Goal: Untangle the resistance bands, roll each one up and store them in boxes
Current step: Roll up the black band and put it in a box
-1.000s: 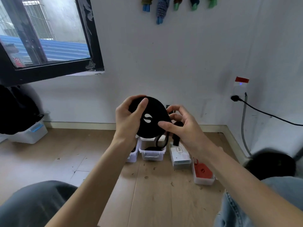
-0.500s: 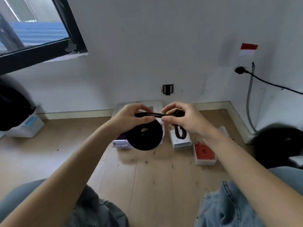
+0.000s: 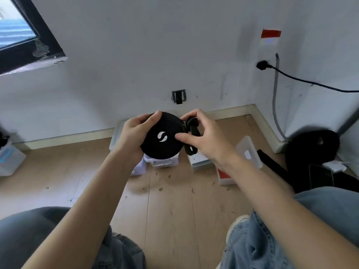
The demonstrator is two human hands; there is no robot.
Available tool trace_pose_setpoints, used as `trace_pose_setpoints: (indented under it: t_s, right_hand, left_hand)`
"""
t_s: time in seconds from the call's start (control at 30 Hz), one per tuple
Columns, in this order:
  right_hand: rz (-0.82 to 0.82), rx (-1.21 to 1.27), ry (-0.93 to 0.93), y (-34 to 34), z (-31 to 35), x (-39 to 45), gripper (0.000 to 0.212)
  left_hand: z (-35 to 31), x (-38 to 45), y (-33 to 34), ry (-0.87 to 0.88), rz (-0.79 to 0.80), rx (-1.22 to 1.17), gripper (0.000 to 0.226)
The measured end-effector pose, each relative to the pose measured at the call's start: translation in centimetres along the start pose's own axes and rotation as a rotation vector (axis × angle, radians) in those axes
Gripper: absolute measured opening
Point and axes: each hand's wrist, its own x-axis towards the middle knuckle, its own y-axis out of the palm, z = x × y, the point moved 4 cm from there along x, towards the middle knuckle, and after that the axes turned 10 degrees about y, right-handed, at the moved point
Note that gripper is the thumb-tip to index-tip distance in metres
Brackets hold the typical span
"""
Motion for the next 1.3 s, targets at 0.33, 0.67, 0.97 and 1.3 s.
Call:
trace_pose_setpoints:
  t_s: [0.33, 0.67, 0.97, 1.3]
  right_hand:
    - [0.353, 0.190, 0.113, 3.1, 1.6, -0.3, 0.024]
    - [0.326, 0.472, 0.262, 10.8, -3.7, 7.3, 0.015]
    - [0.252, 0.114, 0.548, 13.4, -15.7, 15.5, 0.027]
    - [-0.096, 0.095, 0.836, 10.8, -27.6, 20.1, 0.026]
  left_hand:
    - [-0.2, -3.0, -4.3, 0.173, 0.245, 0.185, 0.021]
    - [5.4, 4.0, -9.1, 0.120, -0.165, -0.067, 0.014]
    - [18.2, 9.8, -10.4, 0.173, -0.170, 0.463, 0.015]
    - [32.1, 11.4, -11.3, 0.168, 0.373, 1.323, 0.043]
